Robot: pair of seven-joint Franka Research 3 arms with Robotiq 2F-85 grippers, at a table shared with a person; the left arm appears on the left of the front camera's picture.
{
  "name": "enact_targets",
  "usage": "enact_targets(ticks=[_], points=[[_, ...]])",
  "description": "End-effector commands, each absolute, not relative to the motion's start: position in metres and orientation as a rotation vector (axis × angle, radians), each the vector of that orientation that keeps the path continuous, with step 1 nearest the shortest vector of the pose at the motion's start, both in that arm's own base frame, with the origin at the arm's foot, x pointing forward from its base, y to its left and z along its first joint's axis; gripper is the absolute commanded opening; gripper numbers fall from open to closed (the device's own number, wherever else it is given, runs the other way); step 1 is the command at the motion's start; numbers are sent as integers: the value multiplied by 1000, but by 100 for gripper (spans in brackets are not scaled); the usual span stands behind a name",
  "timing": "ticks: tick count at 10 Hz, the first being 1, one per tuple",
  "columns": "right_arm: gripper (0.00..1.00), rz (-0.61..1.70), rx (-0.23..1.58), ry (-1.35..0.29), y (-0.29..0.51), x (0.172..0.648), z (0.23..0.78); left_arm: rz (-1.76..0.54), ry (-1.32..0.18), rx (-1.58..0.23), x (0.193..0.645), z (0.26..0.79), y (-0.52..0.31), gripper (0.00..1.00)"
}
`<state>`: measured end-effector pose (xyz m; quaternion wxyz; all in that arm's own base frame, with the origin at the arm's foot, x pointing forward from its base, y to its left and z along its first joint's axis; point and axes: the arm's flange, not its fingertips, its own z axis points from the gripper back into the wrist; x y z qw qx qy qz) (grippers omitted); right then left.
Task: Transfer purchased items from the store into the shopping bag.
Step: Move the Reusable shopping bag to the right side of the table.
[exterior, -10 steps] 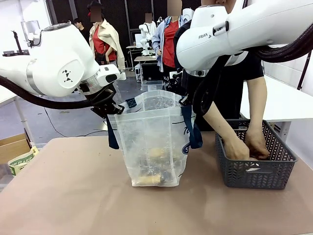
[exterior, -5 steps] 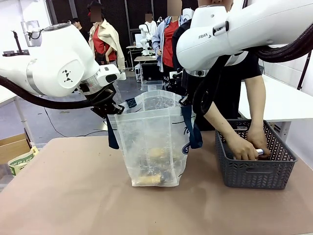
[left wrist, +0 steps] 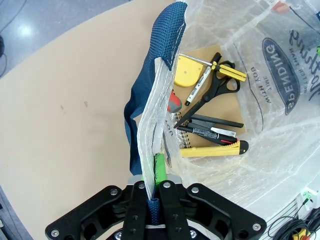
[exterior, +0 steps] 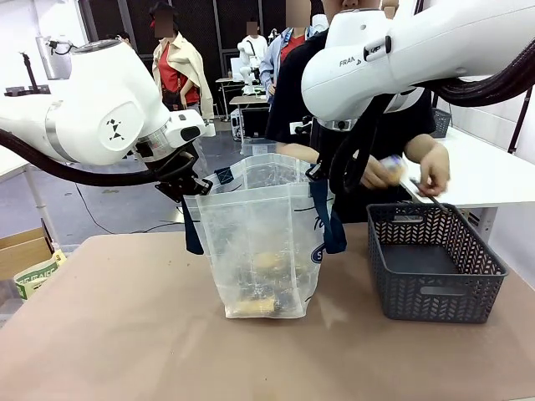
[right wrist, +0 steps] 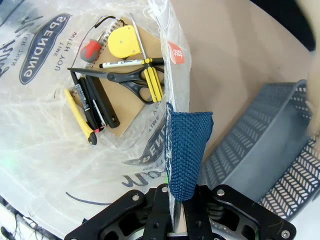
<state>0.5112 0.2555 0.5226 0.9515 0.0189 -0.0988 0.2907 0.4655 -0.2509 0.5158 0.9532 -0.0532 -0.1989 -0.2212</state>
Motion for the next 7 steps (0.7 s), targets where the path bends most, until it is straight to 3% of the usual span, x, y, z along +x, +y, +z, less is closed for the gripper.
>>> enact_targets(ticks=[1,7], points=[[0,583,38,-205,253,512,524,-436,-404,-107,464,516,-248,0],[0,583,38,-205,253,512,524,-436,-404,-107,464,516,-248,0]])
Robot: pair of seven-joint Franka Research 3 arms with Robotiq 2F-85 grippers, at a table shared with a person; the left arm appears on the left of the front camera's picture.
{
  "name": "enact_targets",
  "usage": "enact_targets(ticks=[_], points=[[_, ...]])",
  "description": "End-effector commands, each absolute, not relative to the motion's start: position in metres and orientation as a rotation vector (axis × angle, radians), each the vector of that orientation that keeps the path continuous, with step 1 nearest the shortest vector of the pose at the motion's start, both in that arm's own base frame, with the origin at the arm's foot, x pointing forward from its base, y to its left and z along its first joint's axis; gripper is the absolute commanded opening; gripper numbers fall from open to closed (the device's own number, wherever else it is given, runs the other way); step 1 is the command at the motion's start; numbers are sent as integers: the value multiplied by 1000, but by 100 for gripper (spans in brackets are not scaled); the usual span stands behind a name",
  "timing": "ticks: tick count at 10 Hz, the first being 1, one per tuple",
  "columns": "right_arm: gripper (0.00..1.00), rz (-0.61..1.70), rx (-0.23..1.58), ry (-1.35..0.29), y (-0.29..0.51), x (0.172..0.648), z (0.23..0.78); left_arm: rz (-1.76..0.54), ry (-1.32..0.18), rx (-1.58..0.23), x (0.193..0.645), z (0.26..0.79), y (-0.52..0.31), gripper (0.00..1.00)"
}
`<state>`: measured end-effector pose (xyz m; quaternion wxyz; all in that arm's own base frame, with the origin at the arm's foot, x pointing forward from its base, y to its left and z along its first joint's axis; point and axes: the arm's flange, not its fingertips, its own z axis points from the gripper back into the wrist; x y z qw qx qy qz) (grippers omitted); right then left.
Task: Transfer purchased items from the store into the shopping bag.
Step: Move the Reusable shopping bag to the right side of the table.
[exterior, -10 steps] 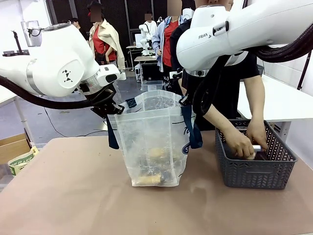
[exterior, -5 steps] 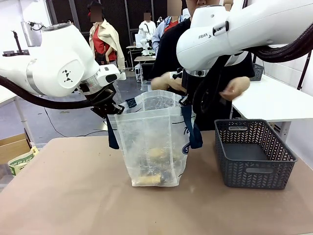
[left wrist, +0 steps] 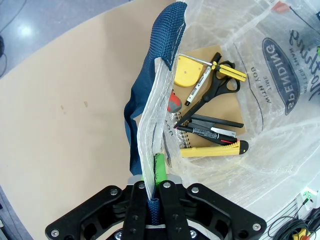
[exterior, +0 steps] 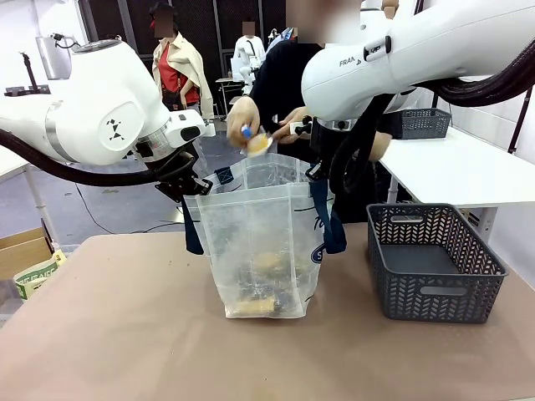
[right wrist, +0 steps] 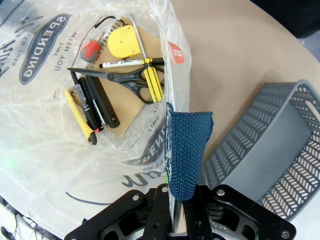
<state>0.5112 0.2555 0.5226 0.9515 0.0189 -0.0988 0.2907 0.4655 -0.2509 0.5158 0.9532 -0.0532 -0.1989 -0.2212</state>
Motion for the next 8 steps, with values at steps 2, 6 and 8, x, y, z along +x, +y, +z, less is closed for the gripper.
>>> enact_targets(ticks=[2,6,8], points=[[0,583,38,-205,253,512,524,-436,-404,-107,464,516,-248,0],[0,583,38,-205,253,512,524,-436,-404,-107,464,516,-248,0],[0,583,38,-205,253,512,524,-436,-404,-107,464,516,-248,0]])
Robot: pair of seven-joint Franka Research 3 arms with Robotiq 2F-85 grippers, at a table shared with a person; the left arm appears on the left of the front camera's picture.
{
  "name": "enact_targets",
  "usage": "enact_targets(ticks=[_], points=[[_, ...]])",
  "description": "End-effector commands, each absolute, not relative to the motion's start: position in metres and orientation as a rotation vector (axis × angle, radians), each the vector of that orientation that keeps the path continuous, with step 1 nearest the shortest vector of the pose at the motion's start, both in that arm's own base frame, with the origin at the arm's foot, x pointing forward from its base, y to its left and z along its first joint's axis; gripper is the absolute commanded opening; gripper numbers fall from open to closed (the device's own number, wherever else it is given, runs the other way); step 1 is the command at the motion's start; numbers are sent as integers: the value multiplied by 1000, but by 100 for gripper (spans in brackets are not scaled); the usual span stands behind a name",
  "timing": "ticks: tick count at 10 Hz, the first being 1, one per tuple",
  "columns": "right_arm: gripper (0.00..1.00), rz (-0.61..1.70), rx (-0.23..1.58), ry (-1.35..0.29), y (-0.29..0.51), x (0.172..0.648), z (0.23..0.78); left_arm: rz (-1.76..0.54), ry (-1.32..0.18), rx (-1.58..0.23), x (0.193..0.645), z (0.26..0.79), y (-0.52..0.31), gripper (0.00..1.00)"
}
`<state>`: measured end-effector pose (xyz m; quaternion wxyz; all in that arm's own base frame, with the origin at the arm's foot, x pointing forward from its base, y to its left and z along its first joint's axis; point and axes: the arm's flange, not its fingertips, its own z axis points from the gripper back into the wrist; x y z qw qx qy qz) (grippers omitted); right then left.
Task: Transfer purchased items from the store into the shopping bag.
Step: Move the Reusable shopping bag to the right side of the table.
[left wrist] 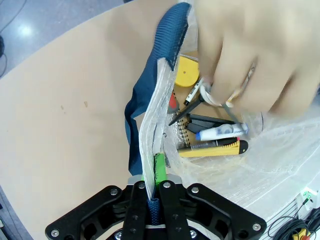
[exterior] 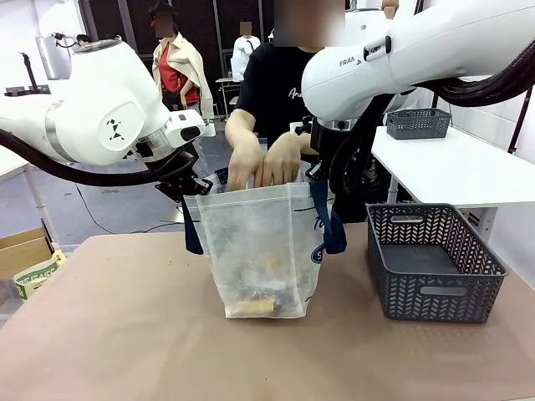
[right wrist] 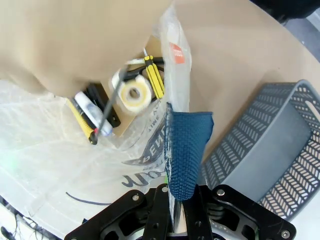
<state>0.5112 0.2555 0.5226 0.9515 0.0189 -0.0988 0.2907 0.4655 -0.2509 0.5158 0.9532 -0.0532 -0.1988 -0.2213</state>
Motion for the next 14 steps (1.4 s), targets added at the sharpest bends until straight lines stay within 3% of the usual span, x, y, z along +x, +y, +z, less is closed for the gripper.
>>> enact_targets(ticks=[1,14], points=[[0,583,38,-205,253,512,524,-436,-404,-107,464,516,-248,0],[0,583,38,-205,253,512,524,-436,-404,-107,464,516,-248,0]])
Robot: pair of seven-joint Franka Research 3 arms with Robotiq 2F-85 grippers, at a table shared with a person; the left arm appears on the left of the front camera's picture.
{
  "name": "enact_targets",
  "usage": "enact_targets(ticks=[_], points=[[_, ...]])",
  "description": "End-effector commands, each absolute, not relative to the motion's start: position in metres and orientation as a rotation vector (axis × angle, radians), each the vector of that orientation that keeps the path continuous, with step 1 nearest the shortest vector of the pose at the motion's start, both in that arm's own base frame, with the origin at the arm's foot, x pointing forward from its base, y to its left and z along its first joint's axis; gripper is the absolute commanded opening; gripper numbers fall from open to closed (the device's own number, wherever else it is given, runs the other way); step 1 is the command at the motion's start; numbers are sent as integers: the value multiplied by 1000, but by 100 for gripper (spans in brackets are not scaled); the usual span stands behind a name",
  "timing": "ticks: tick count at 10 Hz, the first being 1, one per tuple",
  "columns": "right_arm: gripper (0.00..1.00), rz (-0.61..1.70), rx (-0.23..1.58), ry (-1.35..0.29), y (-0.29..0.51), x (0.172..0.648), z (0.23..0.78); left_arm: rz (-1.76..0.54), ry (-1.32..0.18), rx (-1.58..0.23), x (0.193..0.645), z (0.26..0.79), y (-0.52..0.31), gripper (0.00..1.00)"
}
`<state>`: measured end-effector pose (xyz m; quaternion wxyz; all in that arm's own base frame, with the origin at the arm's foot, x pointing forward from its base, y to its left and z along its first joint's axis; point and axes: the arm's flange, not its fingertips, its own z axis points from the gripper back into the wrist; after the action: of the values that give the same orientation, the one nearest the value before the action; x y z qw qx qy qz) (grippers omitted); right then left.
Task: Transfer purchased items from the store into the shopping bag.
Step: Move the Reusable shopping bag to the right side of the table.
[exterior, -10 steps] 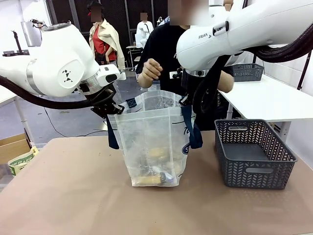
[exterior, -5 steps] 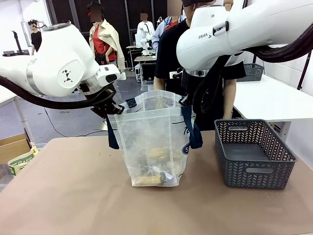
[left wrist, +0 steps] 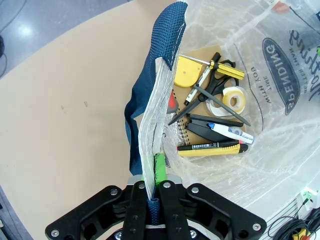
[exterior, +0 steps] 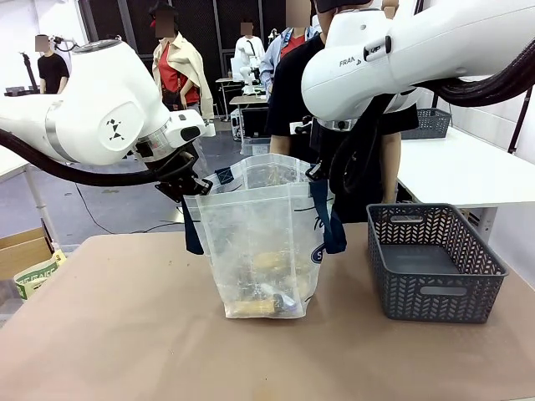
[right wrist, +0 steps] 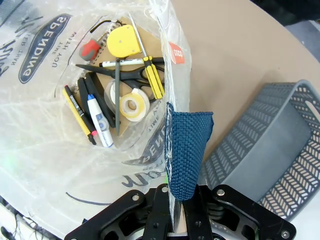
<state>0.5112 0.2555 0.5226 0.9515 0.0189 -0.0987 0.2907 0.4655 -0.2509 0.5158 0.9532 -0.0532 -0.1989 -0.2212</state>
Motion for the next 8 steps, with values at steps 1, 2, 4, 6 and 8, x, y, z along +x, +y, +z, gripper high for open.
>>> enact_targets(ticks=[1,2,4,6,8], points=[[0,583,38,-205,253,512,524,-436,-404,-107,464,516,-248,0],[0,583,38,-205,253,512,524,-436,-404,-107,464,516,-248,0],[0,583,38,-205,253,512,524,-436,-404,-107,464,516,-248,0],[0,583,38,-205,253,512,524,-436,-404,-107,464,516,-248,0],[0,583,38,-205,253,512,524,-436,-404,-107,464,516,-248,0]])
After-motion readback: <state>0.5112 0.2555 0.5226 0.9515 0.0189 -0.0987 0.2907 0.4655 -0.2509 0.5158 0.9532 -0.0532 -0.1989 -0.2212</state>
